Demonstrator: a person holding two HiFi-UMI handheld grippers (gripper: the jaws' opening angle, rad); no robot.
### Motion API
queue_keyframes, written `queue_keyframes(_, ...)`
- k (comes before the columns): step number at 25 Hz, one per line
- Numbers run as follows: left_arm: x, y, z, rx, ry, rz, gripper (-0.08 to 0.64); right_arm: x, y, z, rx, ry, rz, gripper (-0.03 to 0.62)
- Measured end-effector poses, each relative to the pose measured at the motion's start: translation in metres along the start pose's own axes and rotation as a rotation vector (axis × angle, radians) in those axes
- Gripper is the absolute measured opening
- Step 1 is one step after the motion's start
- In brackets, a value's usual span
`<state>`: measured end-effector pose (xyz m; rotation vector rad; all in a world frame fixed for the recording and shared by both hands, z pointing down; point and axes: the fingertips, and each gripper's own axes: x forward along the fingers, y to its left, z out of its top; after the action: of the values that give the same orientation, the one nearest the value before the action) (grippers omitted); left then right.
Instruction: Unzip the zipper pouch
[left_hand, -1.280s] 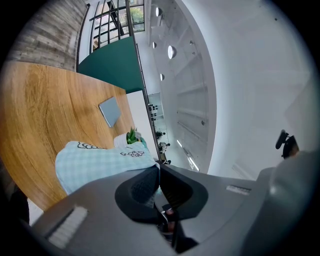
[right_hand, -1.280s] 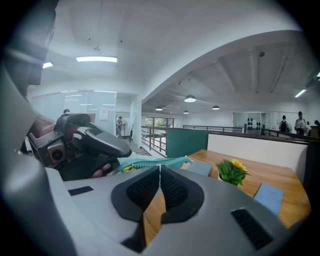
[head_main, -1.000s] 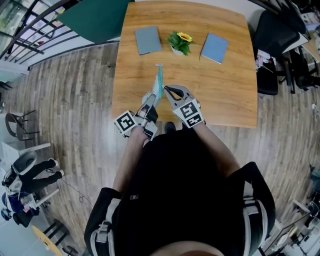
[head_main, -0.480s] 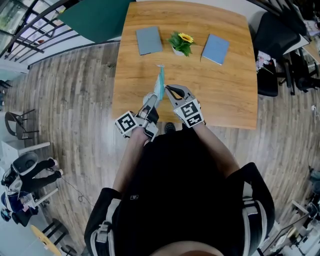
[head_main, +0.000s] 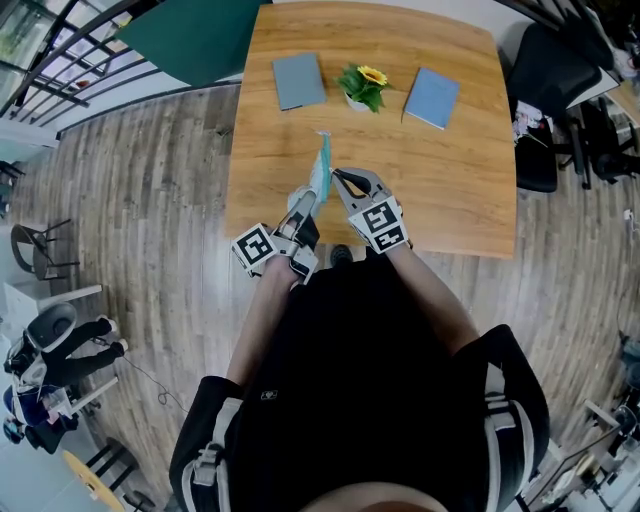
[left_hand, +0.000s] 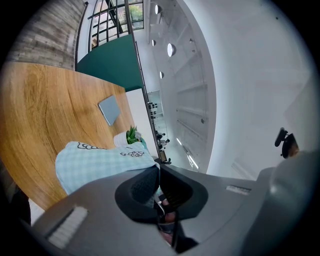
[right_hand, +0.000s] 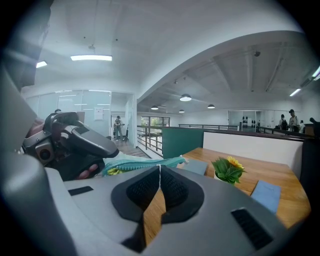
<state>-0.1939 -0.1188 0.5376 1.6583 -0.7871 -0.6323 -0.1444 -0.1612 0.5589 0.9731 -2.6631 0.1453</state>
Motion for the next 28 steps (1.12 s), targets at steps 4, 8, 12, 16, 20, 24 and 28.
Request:
queue_keyframes(4, -0.0006, 0.0001, -0.0006, -0.002, 0.003, 0.000, 0.003, -0.0003, 0.0000, -0.0001, -0.002, 0.006, -0.001, 0.011)
queue_keyframes(8, -0.0003, -0.0021, -0.0014, 0.000, 0.008, -0.013, 0.003, 0.0002, -0.0001, -0.0011, -0.003, 0.007, -0.008, 0.011)
queue_keyframes(12, -0.0016, -0.0007, -0.0037, -0.005, 0.017, -0.008, 0.003, 0.0004, -0.0039, -0.0028, -0.007, 0.010, -0.020, 0.009)
queue_keyframes(16, -0.0028, -0.0015, -0.0058, -0.004, 0.024, -0.014, 0.003, -0.0002, -0.0057, -0.0042, -0.011, 0.014, -0.030, 0.011)
queue_keyframes(20, -0.0039, -0.0029, -0.0084, 0.005, 0.040, -0.023, 0.003, -0.0007, -0.0072, -0.0068, -0.006, 0.020, -0.038, 0.011)
queue_keyframes(24, -0.0059, -0.0032, -0.0094, -0.004, 0.040, -0.028, 0.005, -0.0017, -0.0076, -0.0085, -0.002, 0.030, -0.042, 0.011)
queue_keyframes(28, -0.0066, -0.0014, -0.0089, 0.005, 0.044, -0.022, 0.003, -0.0020, -0.0074, -0.0067, -0.007, 0.036, -0.042, 0.012)
